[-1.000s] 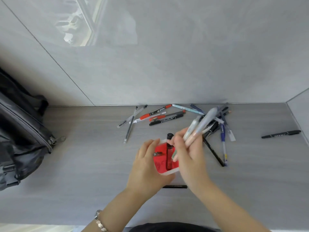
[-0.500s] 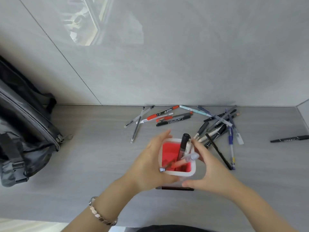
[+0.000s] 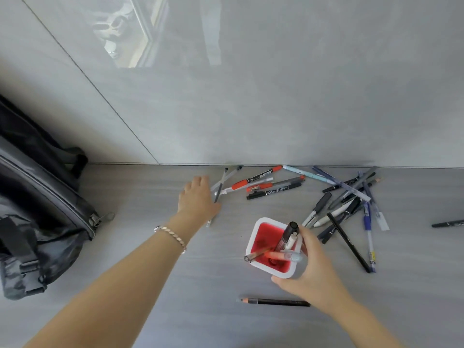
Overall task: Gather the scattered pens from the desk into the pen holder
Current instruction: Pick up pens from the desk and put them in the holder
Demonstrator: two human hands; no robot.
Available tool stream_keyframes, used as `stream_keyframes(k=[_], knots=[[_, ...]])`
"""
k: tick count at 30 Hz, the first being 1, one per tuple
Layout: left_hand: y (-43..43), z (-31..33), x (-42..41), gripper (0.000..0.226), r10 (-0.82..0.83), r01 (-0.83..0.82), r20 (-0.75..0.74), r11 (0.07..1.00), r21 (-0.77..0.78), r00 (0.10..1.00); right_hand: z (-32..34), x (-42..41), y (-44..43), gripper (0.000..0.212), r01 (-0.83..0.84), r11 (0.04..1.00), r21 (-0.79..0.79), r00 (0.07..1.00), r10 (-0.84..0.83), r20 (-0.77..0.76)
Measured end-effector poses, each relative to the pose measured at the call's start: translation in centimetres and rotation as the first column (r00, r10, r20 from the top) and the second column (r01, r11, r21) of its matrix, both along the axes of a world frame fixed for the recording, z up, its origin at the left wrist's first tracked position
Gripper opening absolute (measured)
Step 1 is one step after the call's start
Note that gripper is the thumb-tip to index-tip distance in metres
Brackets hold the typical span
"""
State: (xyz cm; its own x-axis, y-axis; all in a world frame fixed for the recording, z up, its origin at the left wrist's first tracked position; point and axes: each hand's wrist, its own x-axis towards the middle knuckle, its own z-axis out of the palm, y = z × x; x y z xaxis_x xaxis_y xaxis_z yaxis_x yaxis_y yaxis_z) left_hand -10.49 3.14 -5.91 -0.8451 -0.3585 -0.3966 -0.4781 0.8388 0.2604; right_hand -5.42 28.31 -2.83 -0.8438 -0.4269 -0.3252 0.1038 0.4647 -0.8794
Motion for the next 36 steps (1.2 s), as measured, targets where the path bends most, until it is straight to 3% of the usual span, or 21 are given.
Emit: stream_keyframes(k=[4,9,11,13,15,17,20,23,26,29,33,36], knots=[[0.1,-1.5,-0.1,0.030,-0.020,0.021,0.024,0.999,-0.040,0.999,-0.2,-0.2,-0.7,0.073,-0.006,1.000,-0.023,1.000,0.007,0.016],[-0.4,-2.6,1.9,0.025,0.007,0.013,0.099,0.980,-0.199,0.995,-0.6,-0.1,-0.8,0.076,-0.004,1.000,-0.009,1.000,0.005,0.020],[-0.7,-2.2,3.3,0.025,0.084,-0.078,0.051,0.990,-0.117,0.995,-0.5,-0.1,-0.8,0.075,-0.017,1.000,-0.008,1.000,0.017,0.017],[-0.9,-0.7,4.6,0.028,0.203,-0.200,-0.031,0.977,0.078,0.979,-0.4,-0.1,-0.8,0.074,-0.025,1.000,-0.019,1.000,0.025,0.019],[-0.8,2.0,5.7,0.026,0.252,-0.230,-0.123,0.959,0.168,0.960,-0.3,-0.1,-0.8,0.072,-0.027,0.999,-0.042,0.999,0.028,0.027],[-0.5,5.2,6.8,0.020,0.166,-0.128,-0.188,0.971,0.200,0.968,-0.3,0.0,-0.9,0.072,-0.026,0.998,-0.052,0.999,0.027,0.025],[1.3,11.5,9.1,0.014,-0.104,0.147,-0.184,0.960,0.240,0.977,0.0,0.0,-0.9,0.066,-0.026,0.997,-0.072,1.000,0.026,-0.005],[3.3,14.5,10.5,0.026,-0.384,0.397,-0.126,0.912,0.103,0.915,0.0,0.1,-0.7,0.065,-0.017,0.997,-0.075,0.999,0.015,-0.031],[5.1,13.9,9.7,0.028,-0.555,0.570,0.131,0.807,-0.156,0.822,-0.7,0.5,-0.4,0.073,-0.006,0.999,-0.048,1.000,0.005,-0.020],[8.4,13.4,7.4,0.023,-0.645,0.729,0.343,0.637,-0.251,0.683,-1.5,1.1,0.1,0.078,-0.009,1.000,0.005,1.000,0.009,-0.023],[12.2,12.5,5.0,0.022,-0.726,0.803,0.345,0.552,-0.224,0.595,-1.7,1.8,0.8,0.075,0.022,0.999,-0.023,1.000,-0.023,-0.022],[11.8,11.5,4.6,0.027,-0.710,0.727,0.156,0.676,-0.124,0.687,-2.0,2.1,1.2,0.075,0.029,0.999,-0.043,0.999,-0.031,-0.036]])
